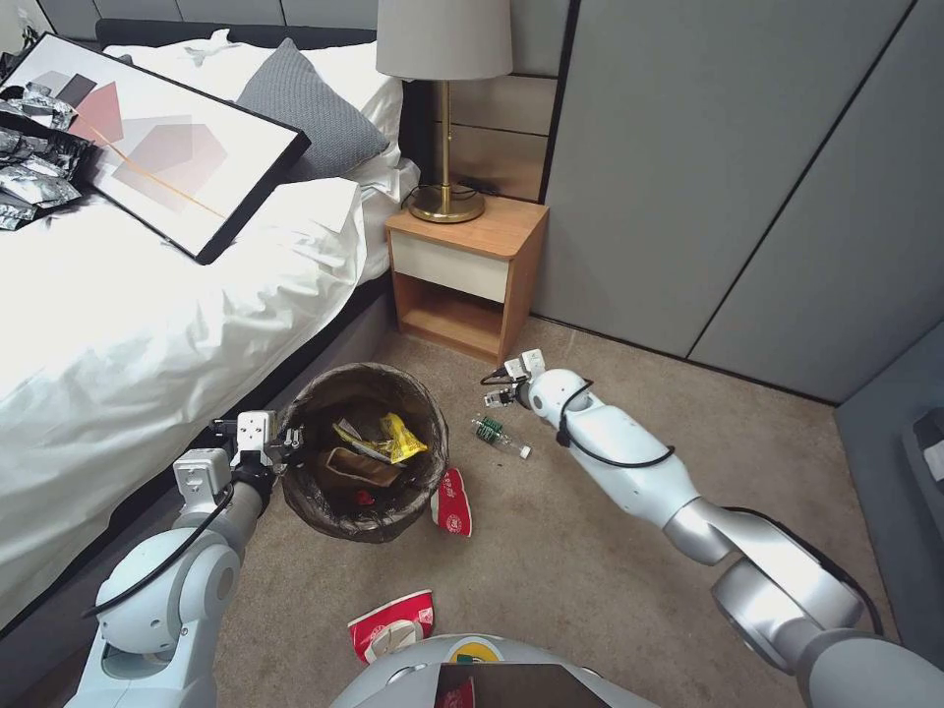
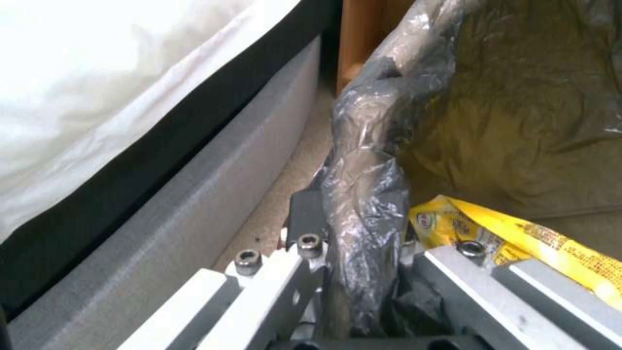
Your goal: Pick up the trash bin, then pick up the garbage from the floor and place it into the trash bin.
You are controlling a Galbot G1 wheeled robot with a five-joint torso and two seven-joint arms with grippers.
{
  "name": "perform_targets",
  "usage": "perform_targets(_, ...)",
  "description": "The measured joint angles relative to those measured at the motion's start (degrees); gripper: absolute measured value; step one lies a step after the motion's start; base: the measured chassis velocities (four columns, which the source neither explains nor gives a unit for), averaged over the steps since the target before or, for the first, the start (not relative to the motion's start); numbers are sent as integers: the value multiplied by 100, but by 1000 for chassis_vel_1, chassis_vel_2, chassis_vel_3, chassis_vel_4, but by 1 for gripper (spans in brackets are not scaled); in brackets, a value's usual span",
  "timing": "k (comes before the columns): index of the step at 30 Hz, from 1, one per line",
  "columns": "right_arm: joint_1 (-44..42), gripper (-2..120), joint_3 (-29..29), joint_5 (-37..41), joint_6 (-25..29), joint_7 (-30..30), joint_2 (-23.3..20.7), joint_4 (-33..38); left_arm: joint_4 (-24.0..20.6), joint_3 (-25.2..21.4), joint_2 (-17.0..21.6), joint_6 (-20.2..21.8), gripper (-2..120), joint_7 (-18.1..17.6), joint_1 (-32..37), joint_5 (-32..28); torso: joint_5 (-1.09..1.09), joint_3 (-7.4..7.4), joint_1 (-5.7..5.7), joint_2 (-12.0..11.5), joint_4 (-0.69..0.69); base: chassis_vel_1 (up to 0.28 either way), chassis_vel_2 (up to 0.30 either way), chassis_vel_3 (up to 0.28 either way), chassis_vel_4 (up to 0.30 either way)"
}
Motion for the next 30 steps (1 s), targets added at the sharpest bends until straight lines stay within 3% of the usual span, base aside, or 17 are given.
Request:
perform_targets(4,174,100,-201,-186,9,-75,307,-390,1,-9,-21,8,0,10,0,22,-1,0,0,0,1,0,0,0,0)
perform_targets(7,351,100,-337,-795,19,-306,981,-1284,1,-31,-71,10,0,54,13,65,-2,0,0,0,4,0,0,0,0)
perform_targets(13,288,100,-350,-1637,25,-583,1183,-1891,56,-20,-117,10,0,80,4,102,-1,0,0,0,-1,0,0,0,0)
perform_targets(30,153,100,-384,-2234,37,-694,1450,-2507,105,9,-139,3,0,144,-22,116,1,-1,0,1,0,0,0,0,0)
